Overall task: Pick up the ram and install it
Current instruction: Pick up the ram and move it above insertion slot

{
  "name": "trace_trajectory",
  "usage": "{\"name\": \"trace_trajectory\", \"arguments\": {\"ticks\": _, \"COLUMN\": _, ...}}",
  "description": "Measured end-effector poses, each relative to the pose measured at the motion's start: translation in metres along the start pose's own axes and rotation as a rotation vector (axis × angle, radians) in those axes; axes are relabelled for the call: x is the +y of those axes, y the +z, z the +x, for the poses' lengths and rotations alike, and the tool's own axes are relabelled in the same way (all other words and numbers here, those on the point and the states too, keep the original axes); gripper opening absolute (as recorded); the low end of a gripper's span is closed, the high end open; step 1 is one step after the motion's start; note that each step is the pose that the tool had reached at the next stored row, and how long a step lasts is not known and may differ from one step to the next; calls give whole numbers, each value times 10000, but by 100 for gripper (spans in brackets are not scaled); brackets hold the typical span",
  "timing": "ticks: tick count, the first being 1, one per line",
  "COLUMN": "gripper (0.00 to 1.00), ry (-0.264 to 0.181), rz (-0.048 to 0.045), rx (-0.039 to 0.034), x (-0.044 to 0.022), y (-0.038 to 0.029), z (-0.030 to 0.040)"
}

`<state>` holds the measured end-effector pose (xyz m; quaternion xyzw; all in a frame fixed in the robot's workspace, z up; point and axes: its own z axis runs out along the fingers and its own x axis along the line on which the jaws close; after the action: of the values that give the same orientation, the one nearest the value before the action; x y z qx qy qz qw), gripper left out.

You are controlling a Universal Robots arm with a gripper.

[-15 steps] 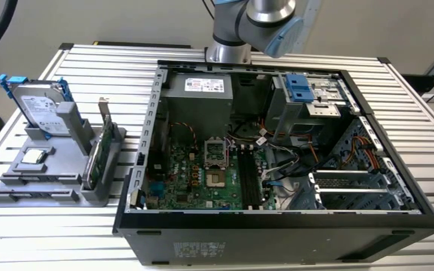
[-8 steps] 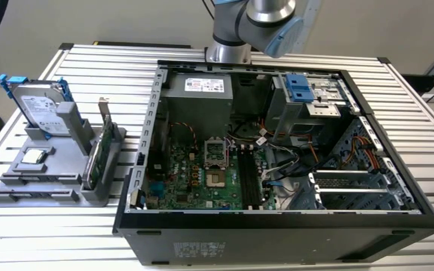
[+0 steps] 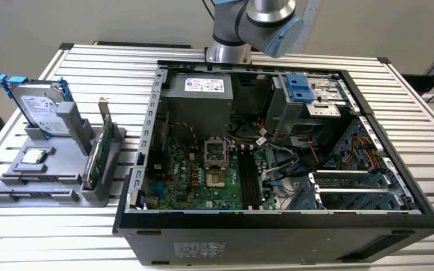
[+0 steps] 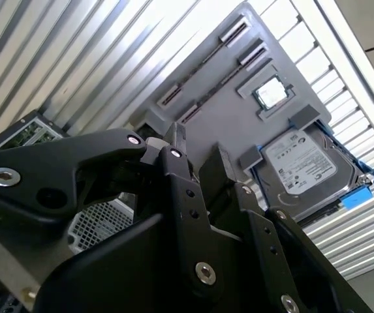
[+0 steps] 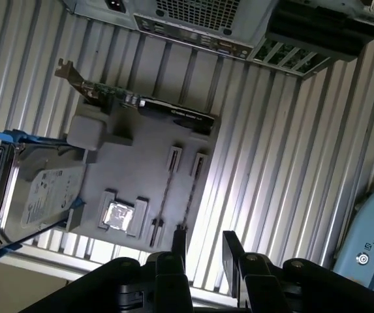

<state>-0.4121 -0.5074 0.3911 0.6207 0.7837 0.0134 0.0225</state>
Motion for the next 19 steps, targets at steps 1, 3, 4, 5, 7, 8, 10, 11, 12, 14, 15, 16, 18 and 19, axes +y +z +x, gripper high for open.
{"name": "trace_trajectory", "arguments": {"ticks": 1, "gripper": 100, "ry": 72, "rz": 1, "rx": -3, "x": 0, "y": 0, "z": 0}}
{"name": "trace_trajectory", "arguments": {"ticks": 3, "gripper": 100, "ry": 204, "rz": 4, "rx": -10, "x": 0, "y": 0, "z": 0}}
{"name": "trace_trajectory", "arguments": {"ticks": 4, "gripper": 100, "ry": 276, "rz": 5, "rx": -14, "x": 0, "y": 0, "z": 0}}
{"name": "trace_trajectory", "arguments": {"ticks": 5, "gripper": 100, "ry": 340, "rz": 6, "rx": -17, "x": 0, "y": 0, "z": 0}}
{"name": "trace_trajectory", "arguments": {"ticks": 7, "gripper": 100, "ry": 477, "rz": 9, "rx": -24, "x": 0, "y": 0, "z": 0}}
{"name": "trace_trajectory", "arguments": {"ticks": 8, "gripper": 100, "ry": 544, "rz": 11, "rx": -27, "x": 0, "y": 0, "z": 0}}
{"name": "trace_trajectory", "arguments": {"ticks": 10, "gripper": 100, "ry": 680, "rz": 13, "rx": -33, "x": 0, "y": 0, "z": 0}}
{"name": "trace_trajectory", "arguments": {"ticks": 11, "gripper": 100, "ry": 748, "rz": 14, "rx": -37, "x": 0, "y": 0, "z": 0}}
{"name": "trace_trajectory", "arguments": {"ticks": 12, "gripper": 100, "ry": 815, "rz": 15, "rx": -40, "x": 0, "y": 0, "z": 0}}
{"name": "trace_trajectory", "arguments": {"ticks": 14, "gripper": 100, "ry": 948, "rz": 18, "rx": -47, "x": 0, "y": 0, "z": 0}}
{"name": "trace_trajectory", "arguments": {"ticks": 15, "gripper": 100, "ry": 1015, "rz": 19, "rx": -50, "x": 0, "y": 0, "z": 0}}
{"name": "trace_trajectory", "arguments": {"ticks": 16, "gripper": 100, "ry": 1079, "rz": 20, "rx": -53, "x": 0, "y": 0, "z": 0}}
{"name": "trace_trajectory", "arguments": {"ticks": 18, "gripper": 100, "ry": 1210, "rz": 22, "rx": -59, "x": 0, "y": 0, "z": 0}}
{"name": "trace_trajectory", "arguments": {"ticks": 19, "gripper": 100, "ry": 1273, "rz": 24, "rx": -62, "x": 0, "y": 0, "z": 0}}
